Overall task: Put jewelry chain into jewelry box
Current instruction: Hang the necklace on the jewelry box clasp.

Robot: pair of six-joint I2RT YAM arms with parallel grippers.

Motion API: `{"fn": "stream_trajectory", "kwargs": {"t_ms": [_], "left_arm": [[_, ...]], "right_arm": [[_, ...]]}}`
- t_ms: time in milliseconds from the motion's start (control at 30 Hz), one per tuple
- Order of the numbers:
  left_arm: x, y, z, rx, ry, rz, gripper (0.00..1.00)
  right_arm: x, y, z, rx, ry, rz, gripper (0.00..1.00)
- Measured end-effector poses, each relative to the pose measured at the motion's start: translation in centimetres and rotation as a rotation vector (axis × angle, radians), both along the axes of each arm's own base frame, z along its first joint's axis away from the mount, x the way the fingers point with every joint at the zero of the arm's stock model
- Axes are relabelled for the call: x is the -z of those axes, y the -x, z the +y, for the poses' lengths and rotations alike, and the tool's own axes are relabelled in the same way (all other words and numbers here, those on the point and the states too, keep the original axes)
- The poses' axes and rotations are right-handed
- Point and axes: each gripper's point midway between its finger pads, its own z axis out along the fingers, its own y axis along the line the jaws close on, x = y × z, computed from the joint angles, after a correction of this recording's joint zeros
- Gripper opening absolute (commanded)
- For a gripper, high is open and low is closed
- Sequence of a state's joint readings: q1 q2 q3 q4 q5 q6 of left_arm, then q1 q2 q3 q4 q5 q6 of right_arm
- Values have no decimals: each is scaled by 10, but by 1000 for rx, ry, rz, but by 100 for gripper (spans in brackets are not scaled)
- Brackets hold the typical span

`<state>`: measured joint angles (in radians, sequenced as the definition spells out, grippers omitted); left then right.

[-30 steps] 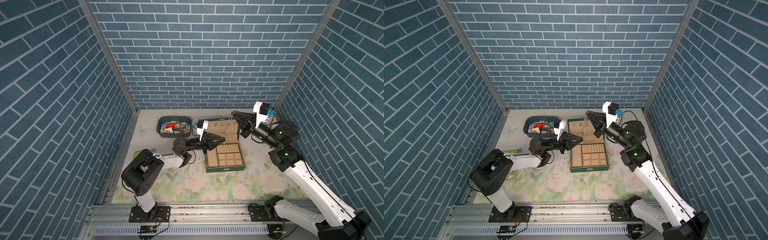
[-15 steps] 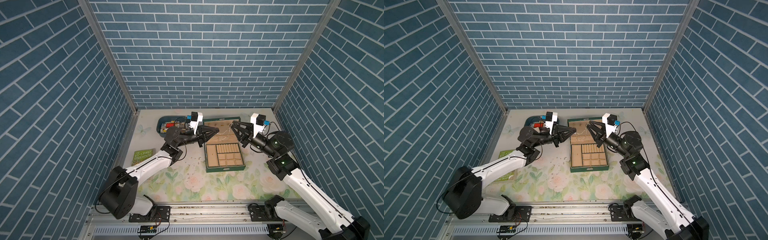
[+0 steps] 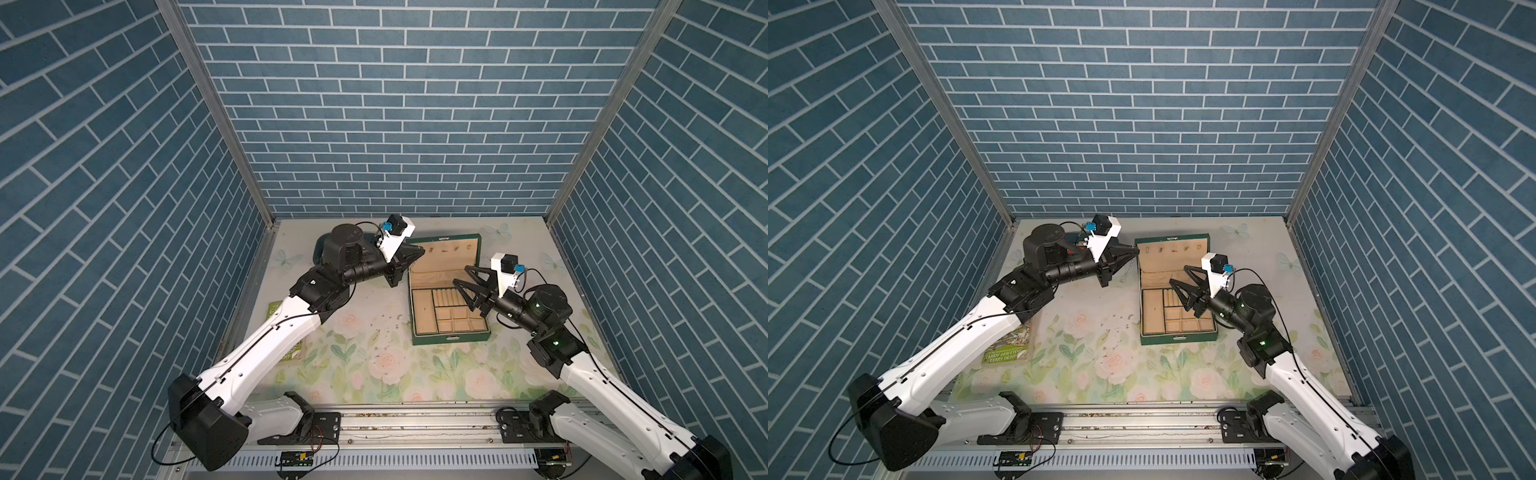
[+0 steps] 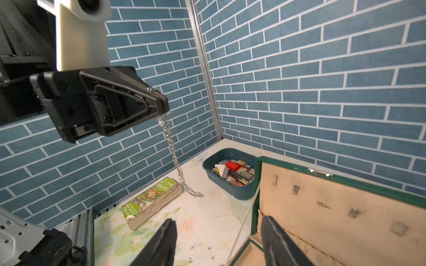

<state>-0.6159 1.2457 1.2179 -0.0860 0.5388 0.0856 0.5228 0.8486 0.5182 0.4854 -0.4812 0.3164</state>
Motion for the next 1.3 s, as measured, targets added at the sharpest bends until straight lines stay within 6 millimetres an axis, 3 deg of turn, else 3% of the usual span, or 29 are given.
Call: {"fn": "stream_trajectory", "kwargs": {"t_ms": [133,333,533,900,967,1133,1200,1300], "left_arm": [[6,-1,4,-18,-48,-2,0],[12,6,0,-1,-100,-8,0],[15,13,-4,24,-126,-13,0],[14,19,-6,44,-142,-13,0],[12,19,-7,46,-140,-19,0],[6,21,-8,53,-135,-31,0],[6,22,-9,55,-135,-31,0],[6,23,-9,56,-135,-33,0]], "right_arm": [[11,10,9,-47,-24,4,66],[8,28,40,-136,-28,-60,68],[14,14,61,-112,2,-105,68],[-10,-6,96,-129,5,-207,65],[-9,-8,99,-132,12,-211,58],[2,-10,105,-148,40,-212,16],[3,-10,108,-160,42,-208,4],[3,-10,111,-169,40,-204,0]]}}
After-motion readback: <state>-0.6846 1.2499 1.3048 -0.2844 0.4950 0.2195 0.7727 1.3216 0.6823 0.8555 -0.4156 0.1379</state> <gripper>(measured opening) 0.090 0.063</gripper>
